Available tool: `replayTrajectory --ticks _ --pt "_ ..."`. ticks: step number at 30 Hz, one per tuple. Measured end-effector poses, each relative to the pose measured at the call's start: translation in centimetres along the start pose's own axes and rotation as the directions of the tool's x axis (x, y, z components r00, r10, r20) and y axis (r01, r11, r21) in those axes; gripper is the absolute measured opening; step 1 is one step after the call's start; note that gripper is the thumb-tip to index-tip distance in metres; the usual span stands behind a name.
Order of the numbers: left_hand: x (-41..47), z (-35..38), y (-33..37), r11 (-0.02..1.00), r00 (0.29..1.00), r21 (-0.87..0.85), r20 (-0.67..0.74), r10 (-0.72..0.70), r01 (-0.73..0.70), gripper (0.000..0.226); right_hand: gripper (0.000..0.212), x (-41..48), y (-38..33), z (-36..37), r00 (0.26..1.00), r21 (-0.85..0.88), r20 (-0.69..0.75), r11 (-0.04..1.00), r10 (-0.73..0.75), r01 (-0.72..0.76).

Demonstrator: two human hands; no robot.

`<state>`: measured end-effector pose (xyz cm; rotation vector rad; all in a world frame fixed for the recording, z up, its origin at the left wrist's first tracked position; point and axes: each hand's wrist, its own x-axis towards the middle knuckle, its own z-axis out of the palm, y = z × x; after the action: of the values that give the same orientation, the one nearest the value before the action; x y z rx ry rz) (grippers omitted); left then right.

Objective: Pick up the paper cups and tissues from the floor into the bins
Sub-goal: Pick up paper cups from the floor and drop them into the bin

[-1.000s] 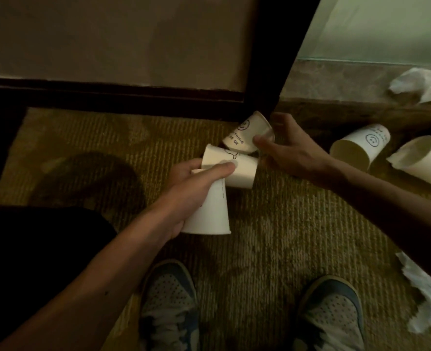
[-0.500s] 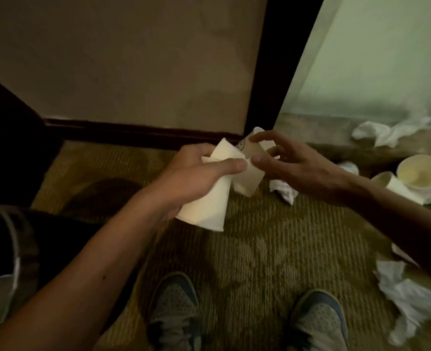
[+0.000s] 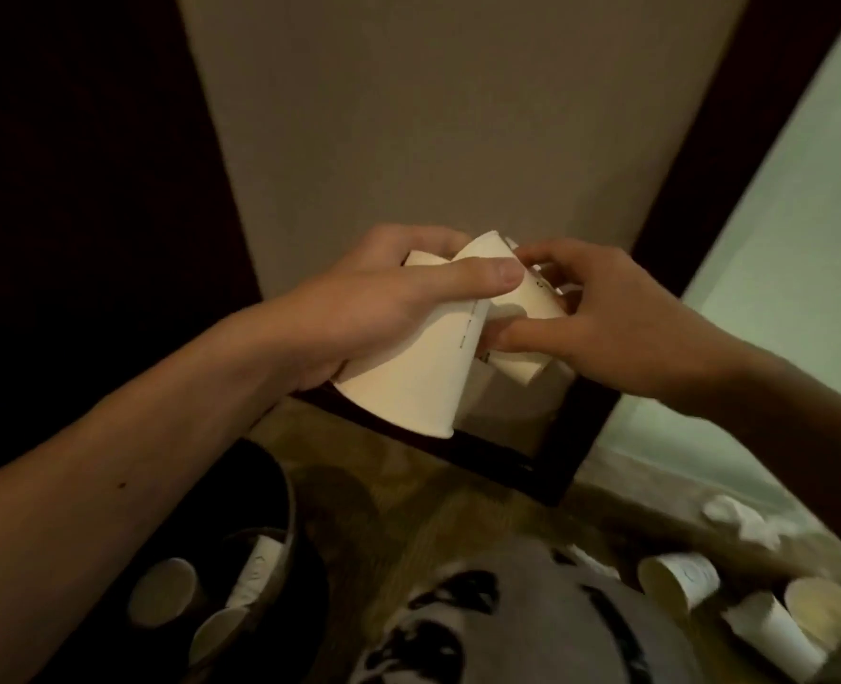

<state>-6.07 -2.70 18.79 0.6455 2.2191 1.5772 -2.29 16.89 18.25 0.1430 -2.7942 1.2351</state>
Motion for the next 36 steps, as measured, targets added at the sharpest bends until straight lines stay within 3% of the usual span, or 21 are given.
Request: replayTrajectory --ticks 2,5,9,12,14,17,19,23,26,30,31,33,34,35,36 --pt "-2.4 -2.4 1.1 0.998 0.991 0.014 -0.12 0.058 -0.056 0.065 0.083 0.3 -2.5 1.2 0.997 0.023 -0.045 0.998 -0.059 0.061" --pt "-7.4 -6.7 1.5 0.989 0.953 0.097 -0.272 0.132 -0.109 0.064 0.083 0.9 -5.9 3.8 0.991 0.062 -0.055 0.99 -0.122 0.126" --pt "-15.5 -12.2 -1.9 1.0 0.904 0.013 -0.425 0.03 -0.027 0.057 0.08 1.3 -8.8 8.9 0.986 0.177 0.135 0.981 -0.103 0.078" --pt "-18.5 -13.5 -6.8 0.993 0.843 -0.012 -0.528 -0.103 0.114 0.048 0.064 1.4 -9.2 11.4 0.956 0.297 0.293 0.952 -0.014 -0.077" --pt "-18.8 -13.3 -11.1 0.973 0.809 0.04 -0.564 -0.166 0.227 0.043 0.053 1.3 -9.1 12.4 0.907 0.29 0.421 0.945 0.013 -0.149" --pt "-18.4 -11.8 -17.4 0.873 0.834 0.275 -0.504 -0.227 0.403 0.05 0.043 1.5 -8.8 13.6 0.843 0.255 0.537 0.954 -0.003 -0.159" --pt "-18.1 -11.1 -20.7 0.761 0.855 0.44 -0.431 -0.287 0.477 0.058 0.051 2.0 -9.1 14.3 0.815 0.249 0.579 0.955 -0.012 -0.163" --pt "-17.8 -10.6 -24.5 0.598 0.817 0.56 -0.334 -0.471 0.573 0.06 0.052 2.7 -9.3 15.4 0.78 0.245 0.625 0.952 -0.012 -0.182" --pt "-17.8 -10.1 -25.8 0.574 0.793 0.562 -0.299 -0.531 0.596 0.059 0.045 2.8 -8.8 15.8 0.734 0.227 0.679 0.953 -0.005 -0.203" --pt "-17.8 -10.8 -24.5 0.59 0.799 0.556 -0.271 -0.536 0.585 0.058 0.053 2.6 -8.7 16.2 0.694 0.225 0.72 0.952 -0.018 -0.209" --pt "-17.8 -11.1 -23.3 0.661 0.819 0.488 -0.273 -0.505 0.57 0.054 0.053 2.6 -8.9 16.4 0.696 0.248 0.717 0.944 -0.029 -0.216" --pt "-18.0 -11.7 -20.1 0.874 0.852 0.054 -0.261 -0.454 0.482 0.043 0.057 2.6 -9.4 16.8 0.709 0.291 0.703 0.932 -0.056 -0.215" --pt "-18.3 -12.0 -18.5 0.895 0.881 -0.233 -0.204 -0.427 0.38 0.044 0.059 2.6 -9.7 16.9 0.719 0.309 0.691 0.928 -0.07 -0.207" --pt "-18.6 -12.4 -17.3 0.833 0.919 -0.474 -0.113 -0.378 0.285 0.049 0.061 2.7 -10.0 17.1 0.731 0.33 0.678 0.923 -0.083 -0.2" --pt "-18.9 -12.7 -16.1 0.762 0.949 -0.607 -0.036 -0.313 0.228 0.055 0.06 2.8 -10.1 17.1 0.742 0.356 0.664 0.912 -0.095 -0.202"
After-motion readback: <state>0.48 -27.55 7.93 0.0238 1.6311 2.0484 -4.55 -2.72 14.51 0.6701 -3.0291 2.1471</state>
